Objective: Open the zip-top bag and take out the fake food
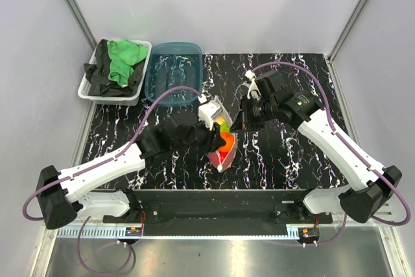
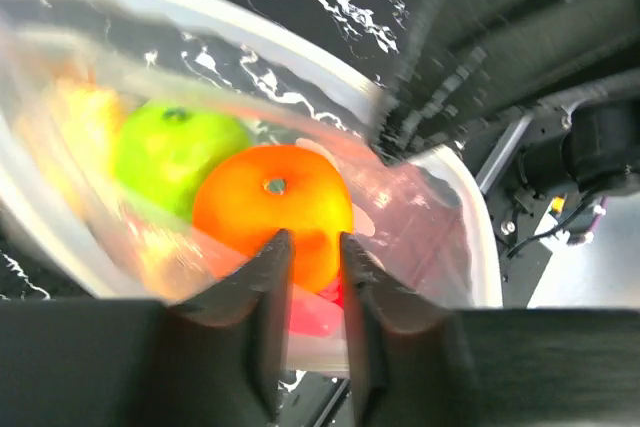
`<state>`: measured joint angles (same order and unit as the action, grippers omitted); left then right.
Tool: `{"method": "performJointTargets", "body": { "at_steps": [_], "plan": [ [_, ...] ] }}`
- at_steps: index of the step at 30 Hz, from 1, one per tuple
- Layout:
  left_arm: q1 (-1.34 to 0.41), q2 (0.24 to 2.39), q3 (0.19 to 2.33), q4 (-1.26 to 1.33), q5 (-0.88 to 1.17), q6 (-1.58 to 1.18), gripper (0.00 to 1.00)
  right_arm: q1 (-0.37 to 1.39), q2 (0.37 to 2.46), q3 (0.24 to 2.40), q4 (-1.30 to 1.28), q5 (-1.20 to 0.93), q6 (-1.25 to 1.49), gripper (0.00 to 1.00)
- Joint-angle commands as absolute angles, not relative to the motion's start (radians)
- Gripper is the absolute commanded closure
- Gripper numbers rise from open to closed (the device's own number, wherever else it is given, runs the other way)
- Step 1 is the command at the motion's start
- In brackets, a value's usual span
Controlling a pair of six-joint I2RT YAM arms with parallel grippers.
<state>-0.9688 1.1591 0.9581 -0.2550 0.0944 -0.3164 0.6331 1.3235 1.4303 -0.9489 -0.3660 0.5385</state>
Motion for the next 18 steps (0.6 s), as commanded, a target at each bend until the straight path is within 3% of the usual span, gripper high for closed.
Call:
{"method": "performJointTargets", "body": {
  "at_steps": [1, 3, 7, 18],
  "plan": [
    [-1.018, 1.146, 0.976, -0.228, 0.040, -0.242, 0.53, 0.637, 1.315, 1.474, -0.940, -0.387, 0.561, 1.00],
    [-1.048, 1.175, 0.991, -0.236, 0.003, -0.210, 0.41, 0.637, 1.313, 1.474, -0.940, -0.391, 0.563, 1.00],
    [-1.062, 1.236, 1.026, -0.262, -0.055, -0.173, 0.31, 0.637, 1.302, 1.451, -0.933, -0.408, 0.569, 1.00],
    [-1.062, 1.407, 1.115, -0.298, -0.094, -0.183, 0.27, 0.638, 1.255, 1.396, -0.933, -0.396, 0.578, 1.00]
  ]
}}
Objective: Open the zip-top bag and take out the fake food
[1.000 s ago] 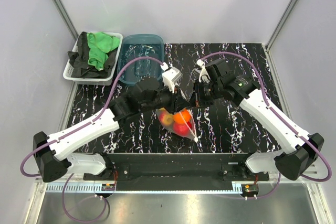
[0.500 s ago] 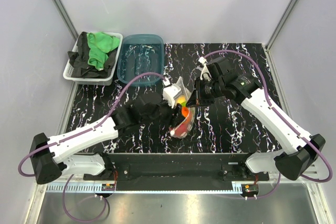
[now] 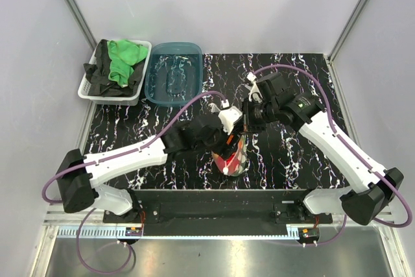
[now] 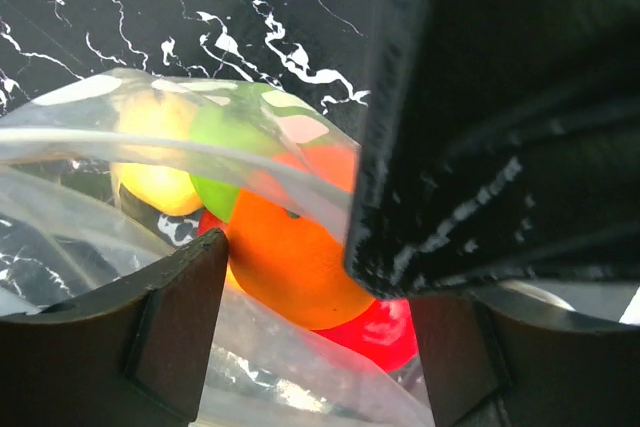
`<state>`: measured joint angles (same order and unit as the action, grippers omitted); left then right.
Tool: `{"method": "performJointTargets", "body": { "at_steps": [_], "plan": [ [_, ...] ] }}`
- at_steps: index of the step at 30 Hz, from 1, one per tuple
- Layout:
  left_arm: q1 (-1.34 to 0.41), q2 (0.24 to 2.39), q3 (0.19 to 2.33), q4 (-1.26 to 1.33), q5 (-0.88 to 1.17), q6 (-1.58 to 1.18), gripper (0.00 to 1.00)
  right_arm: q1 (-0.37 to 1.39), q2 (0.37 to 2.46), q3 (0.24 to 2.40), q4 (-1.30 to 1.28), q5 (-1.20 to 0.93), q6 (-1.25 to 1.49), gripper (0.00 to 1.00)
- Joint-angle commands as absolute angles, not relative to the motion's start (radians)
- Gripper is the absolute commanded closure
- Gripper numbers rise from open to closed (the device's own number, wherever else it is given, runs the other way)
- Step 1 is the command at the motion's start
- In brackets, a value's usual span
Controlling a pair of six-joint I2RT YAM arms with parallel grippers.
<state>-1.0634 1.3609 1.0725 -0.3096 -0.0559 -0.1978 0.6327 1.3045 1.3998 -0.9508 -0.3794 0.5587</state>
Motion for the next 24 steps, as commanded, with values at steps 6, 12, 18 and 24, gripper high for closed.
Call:
{"method": "performJointTargets", "body": {
  "at_steps": [6, 12, 18, 24],
  "plan": [
    [-1.058, 1.454, 1.114, -0.308, -0.020, -0.184, 0.21, 0.638, 1.232, 1.370, -0.931, -0.376, 0.587, 1.00],
    [-1.055, 1.468, 1.132, -0.327, -0.006, -0.157, 0.55, 0.635, 1.218, 1.332, -0.936, -0.344, 0.598, 1.00],
    [-1.055, 1.416, 1.184, -0.402, 0.034, -0.132, 0.90, 0.637, 1.220, 1.336, -0.940, -0.314, 0.598, 1.00],
    [-1.055, 1.335, 1.218, -0.468, 0.057, -0.144, 1.00, 0.635, 1.235, 1.324, -0.945, -0.342, 0.614, 1.00]
  ]
}}
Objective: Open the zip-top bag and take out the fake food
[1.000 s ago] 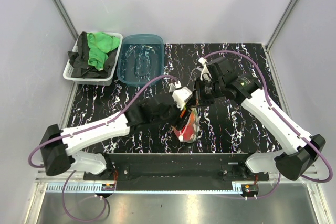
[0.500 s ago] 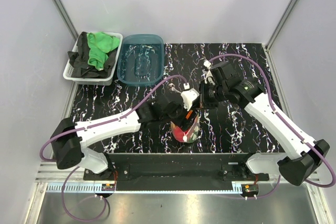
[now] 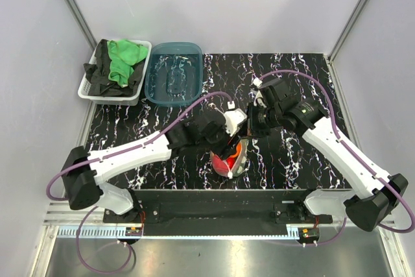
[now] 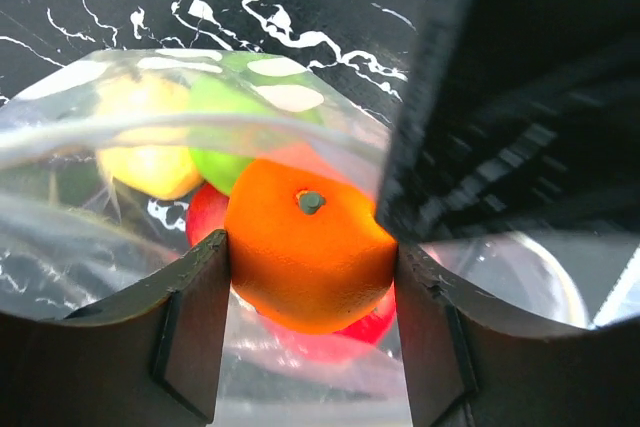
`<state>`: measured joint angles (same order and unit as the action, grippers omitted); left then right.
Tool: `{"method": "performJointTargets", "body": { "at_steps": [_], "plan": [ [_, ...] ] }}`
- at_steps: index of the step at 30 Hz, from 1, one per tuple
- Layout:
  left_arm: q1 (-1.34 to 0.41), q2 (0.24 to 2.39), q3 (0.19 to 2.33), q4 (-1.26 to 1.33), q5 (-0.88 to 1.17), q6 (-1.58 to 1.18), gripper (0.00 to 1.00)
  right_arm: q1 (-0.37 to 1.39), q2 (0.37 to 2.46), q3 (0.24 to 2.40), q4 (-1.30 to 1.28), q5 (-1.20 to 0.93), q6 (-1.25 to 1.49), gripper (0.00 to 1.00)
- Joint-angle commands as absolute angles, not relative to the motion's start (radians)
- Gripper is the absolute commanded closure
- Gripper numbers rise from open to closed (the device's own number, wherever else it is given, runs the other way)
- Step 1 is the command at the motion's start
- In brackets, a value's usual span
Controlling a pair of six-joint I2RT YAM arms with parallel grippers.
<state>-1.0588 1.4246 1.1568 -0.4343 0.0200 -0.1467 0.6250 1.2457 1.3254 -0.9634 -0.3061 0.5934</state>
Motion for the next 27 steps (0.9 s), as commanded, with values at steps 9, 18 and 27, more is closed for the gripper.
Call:
{"method": "performJointTargets", "body": {
  "at_steps": [9, 18, 27],
  "plan": [
    [-1.055, 1.250, 1.223, -0.468, 0.152, -0.274, 1.00, 0.637, 1.186, 1.269, -1.017, -0.238, 0.630, 1.00],
    [-1.049, 1.144, 1.288, -0.495, 0.170, -0.379, 1.00, 0.635, 1.109, 1.250, -1.078, -0.146, 0.631, 1.00],
    [-1.003, 1.147, 1.365, -0.468, -0.049, -0.457, 1.00, 0.637, 1.075, 1.284, -1.141, -0.120, 0.517, 1.00]
  ]
}}
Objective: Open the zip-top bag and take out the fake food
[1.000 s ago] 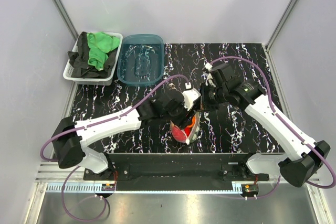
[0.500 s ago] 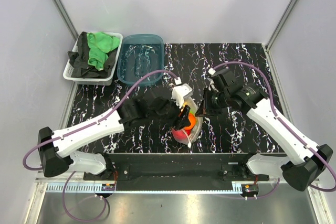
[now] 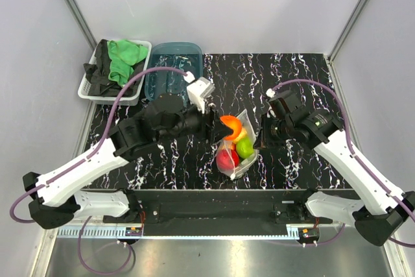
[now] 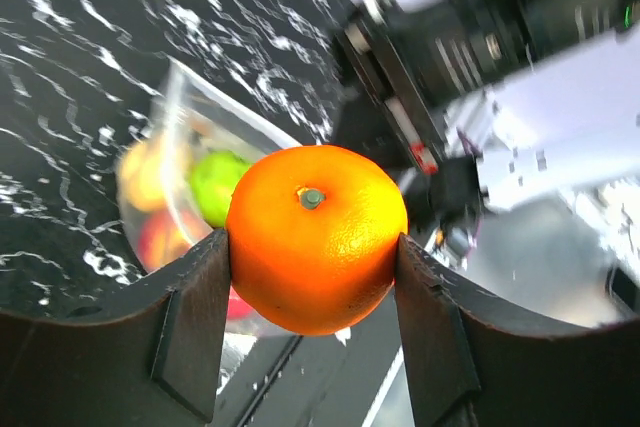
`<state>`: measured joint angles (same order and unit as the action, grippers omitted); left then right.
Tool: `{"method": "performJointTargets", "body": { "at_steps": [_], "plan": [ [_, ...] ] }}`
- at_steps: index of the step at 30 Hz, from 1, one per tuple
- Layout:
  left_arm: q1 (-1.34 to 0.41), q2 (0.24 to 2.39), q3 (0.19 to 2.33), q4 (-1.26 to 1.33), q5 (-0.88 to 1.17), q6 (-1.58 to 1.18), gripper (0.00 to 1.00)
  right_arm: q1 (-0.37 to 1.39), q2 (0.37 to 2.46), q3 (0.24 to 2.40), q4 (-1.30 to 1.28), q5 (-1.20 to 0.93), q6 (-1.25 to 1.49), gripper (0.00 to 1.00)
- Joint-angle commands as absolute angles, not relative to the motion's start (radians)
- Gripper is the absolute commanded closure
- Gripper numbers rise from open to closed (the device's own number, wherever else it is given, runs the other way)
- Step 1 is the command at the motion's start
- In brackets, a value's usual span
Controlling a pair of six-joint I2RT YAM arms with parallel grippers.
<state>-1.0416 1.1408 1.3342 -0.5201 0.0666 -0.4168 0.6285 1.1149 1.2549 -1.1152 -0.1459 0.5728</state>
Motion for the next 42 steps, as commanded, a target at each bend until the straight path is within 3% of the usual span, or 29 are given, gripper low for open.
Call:
{"method": "performJointTargets", "body": {
  "at_steps": [1, 7, 15, 24, 34, 35, 39, 42],
  "plan": [
    [-0.971, 1.158, 1.370, -0.462, -0.079, -0.451, 1.00, 0.637, 1.059, 1.279, -1.138, -0.129, 0.515, 1.00],
    [-0.755, 1.255, 1.355, -0.355, -0.204, -0.370, 1.00, 0.637, 1.003, 1.295, -1.173, -0.153, 0.451, 1.00],
    [-0.464, 1.494, 1.351, -0.166, -0.146, -0.281, 1.00, 0.635, 1.054, 1.400, -1.192, -0.146, 0.370, 1.00],
    [-0.370, 1.811, 1.408, -0.017, -0.120, -0.167, 1.00, 0.635, 1.078, 1.391, -1.160, -0.156, 0.380, 1.00],
    [-0.350, 2.014, 1.472, 0.003, -0.092, -0.170, 1.00, 0.635, 1.086, 1.413, -1.175, -0.138, 0.399, 1.00],
    [-0.350, 2.022, 1.485, -0.026, -0.092, -0.178, 0.97, 0.637, 1.091, 1.413, -1.177, -0.144, 0.399, 1.00],
    [-0.350, 2.003, 1.473, -0.058, -0.135, -0.199, 0.51, 0.637, 1.118, 1.407, -1.177, -0.170, 0.408, 1.00],
    [-0.351, 1.930, 1.425, -0.077, -0.149, -0.207, 0.41, 0.637, 1.135, 1.405, -1.177, -0.167, 0.399, 1.00]
  ]
}}
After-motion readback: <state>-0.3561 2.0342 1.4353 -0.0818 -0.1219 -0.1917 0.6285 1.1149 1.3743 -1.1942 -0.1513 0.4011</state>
